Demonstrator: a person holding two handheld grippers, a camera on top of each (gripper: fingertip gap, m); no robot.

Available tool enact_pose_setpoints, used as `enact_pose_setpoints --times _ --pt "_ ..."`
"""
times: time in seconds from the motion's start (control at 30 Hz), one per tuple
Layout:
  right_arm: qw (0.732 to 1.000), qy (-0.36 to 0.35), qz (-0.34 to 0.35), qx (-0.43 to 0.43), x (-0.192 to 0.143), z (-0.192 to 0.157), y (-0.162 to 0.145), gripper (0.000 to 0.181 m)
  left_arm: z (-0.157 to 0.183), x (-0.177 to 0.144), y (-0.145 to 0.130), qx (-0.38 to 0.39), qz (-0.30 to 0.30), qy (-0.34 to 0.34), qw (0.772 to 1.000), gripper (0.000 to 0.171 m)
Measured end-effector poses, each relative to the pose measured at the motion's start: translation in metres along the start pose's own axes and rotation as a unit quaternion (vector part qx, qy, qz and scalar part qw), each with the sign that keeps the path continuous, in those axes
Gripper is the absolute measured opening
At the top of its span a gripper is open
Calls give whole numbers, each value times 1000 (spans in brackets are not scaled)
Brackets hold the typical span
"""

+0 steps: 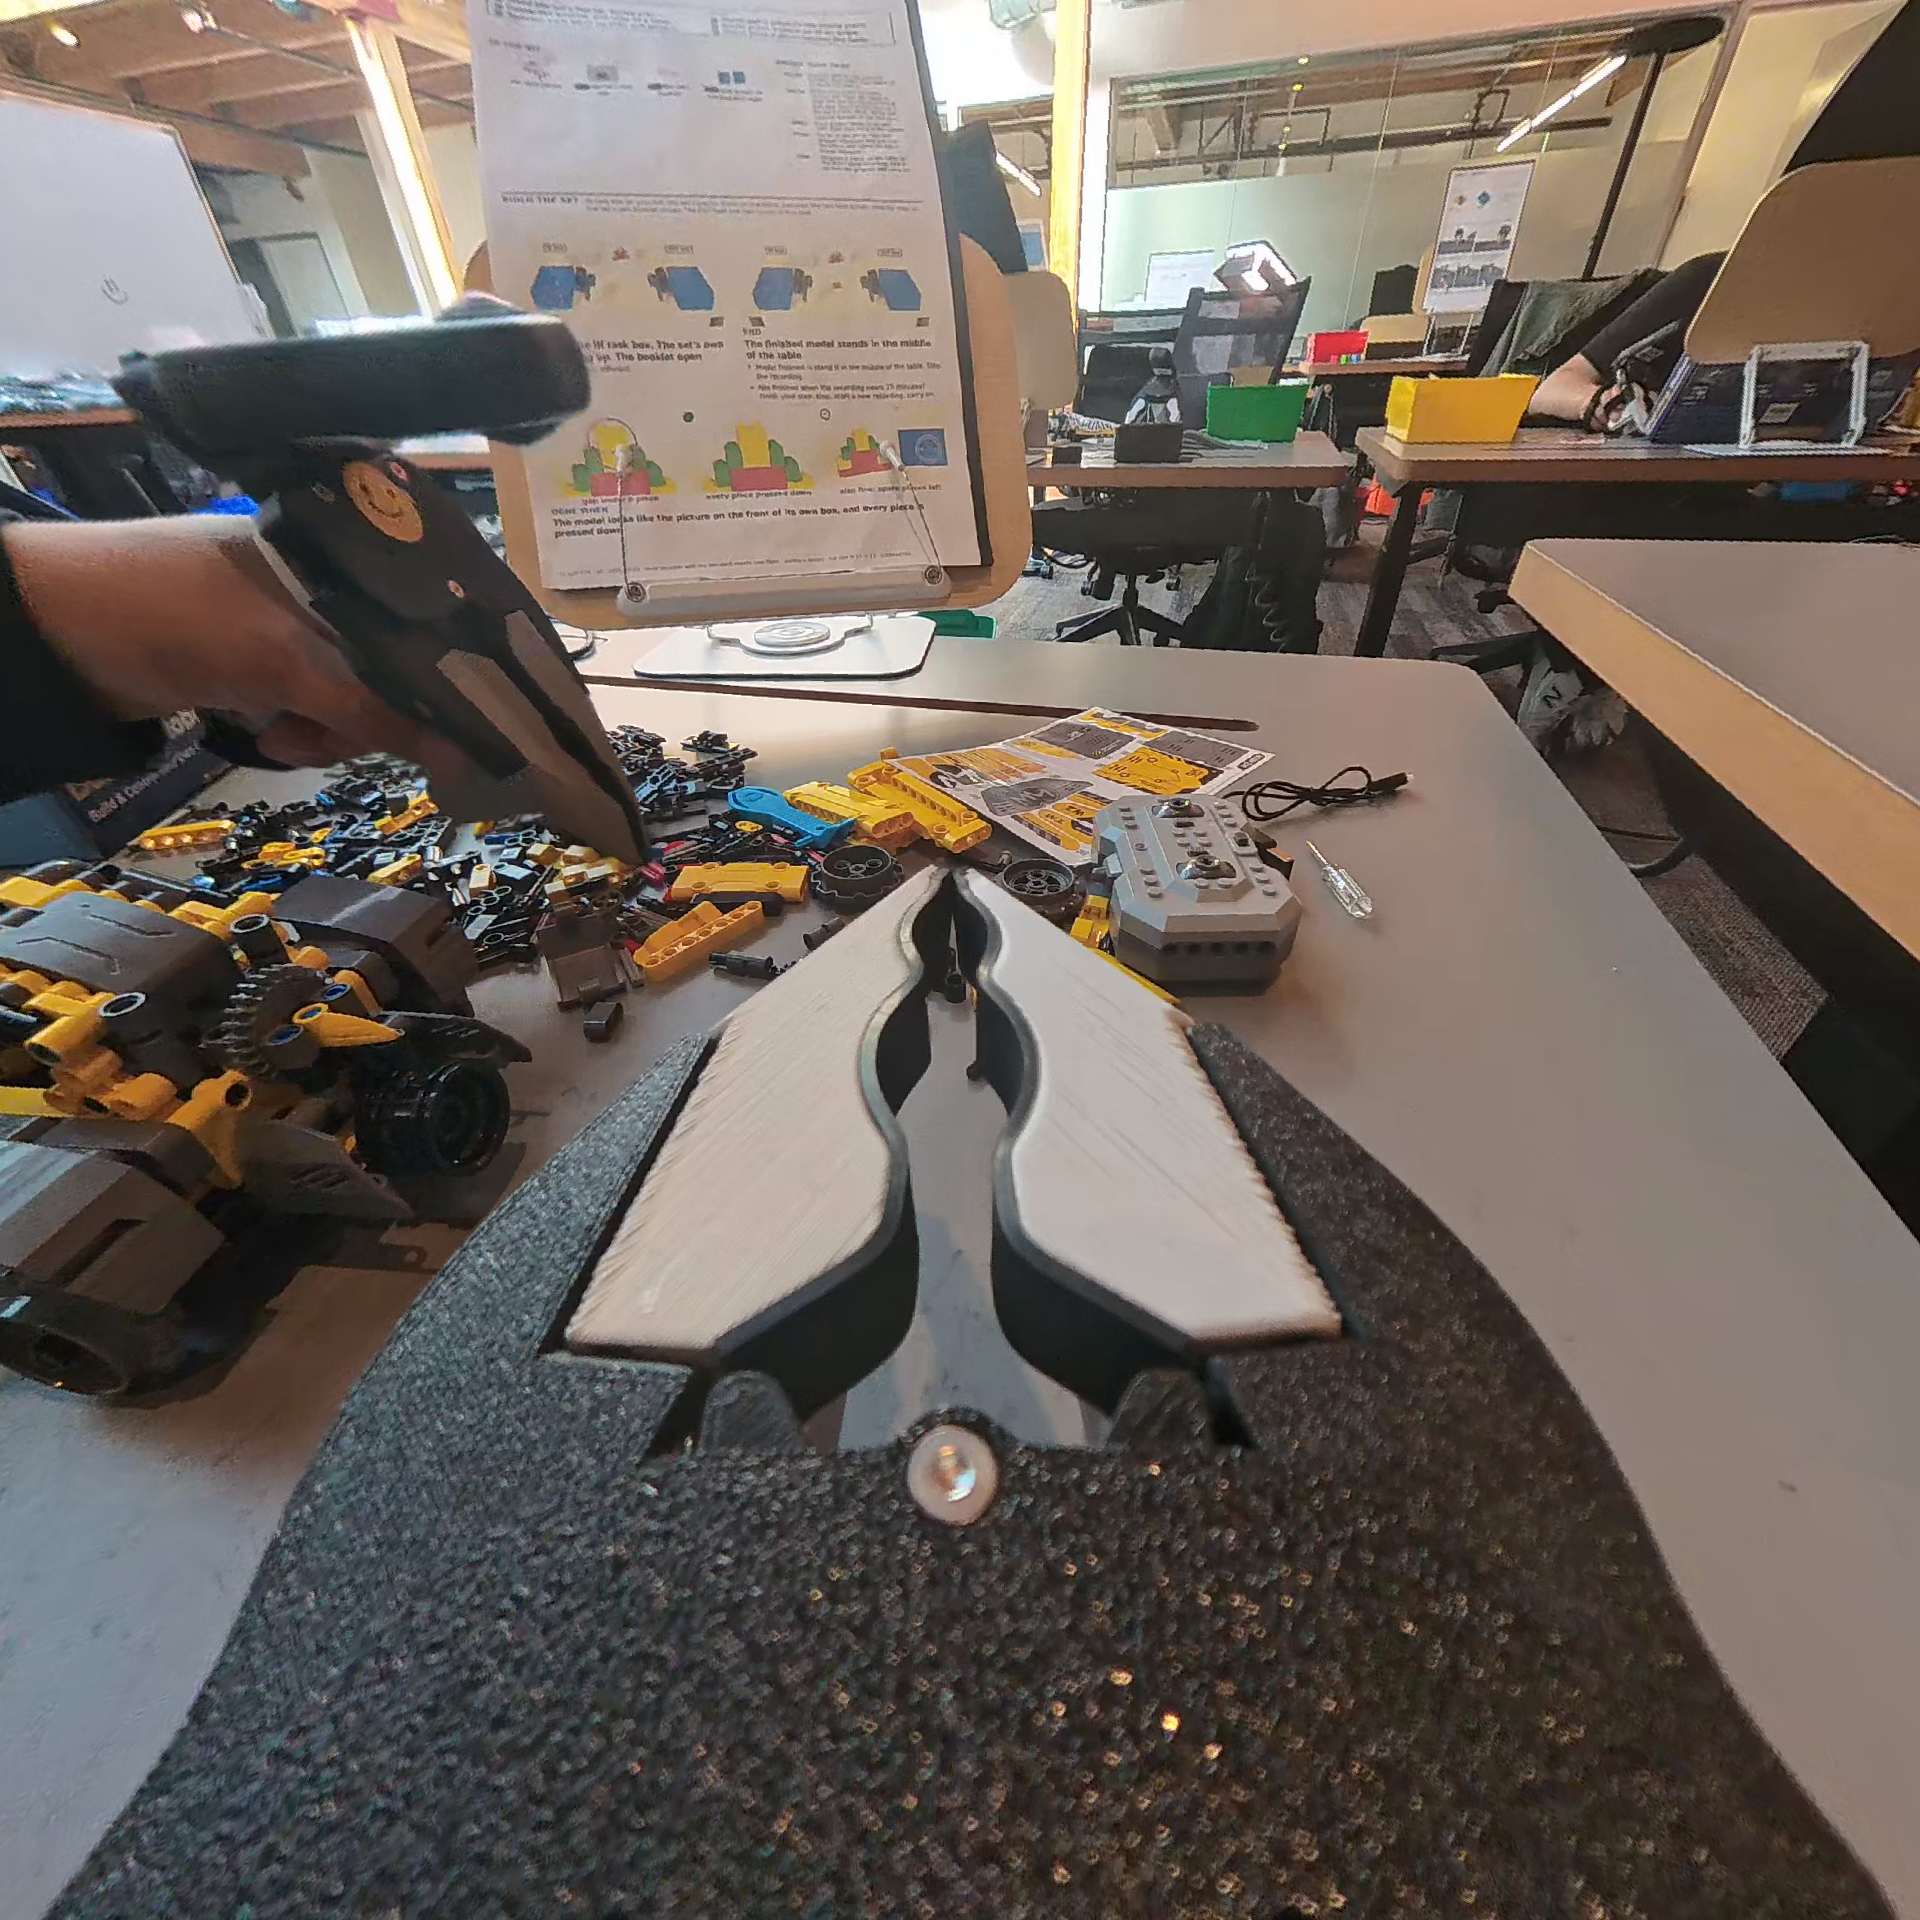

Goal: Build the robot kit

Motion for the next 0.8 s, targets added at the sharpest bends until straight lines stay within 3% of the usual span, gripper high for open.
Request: enact_pose_setpoints --times 0.2,0.37,0.6,0.8 --pt "1000 -1 0 -1 0 0 0 0 15 -28 5 10 30 7 999 0" --pt "1000 -7 2 -5 -1 -1 1 0 71 -41 31 88 55 -44 994 1" --pt "1000 -10 6 -6 -2 -1 1 0 113 -6 71 112 19 -77 991 0" --pt "1000 -9 8 -8 -3 -1 1 0 125 25 81 124 -51 -64 989 5"
Point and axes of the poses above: each gripper's, where its closed fingertips meet, x out along the fingers, y out of its top, z = x × y across the jaws, the point moved 8 cm from there along -x, back along the fingers, and after that the axes turned 14 degrees about -z, right-handed, at the moved point
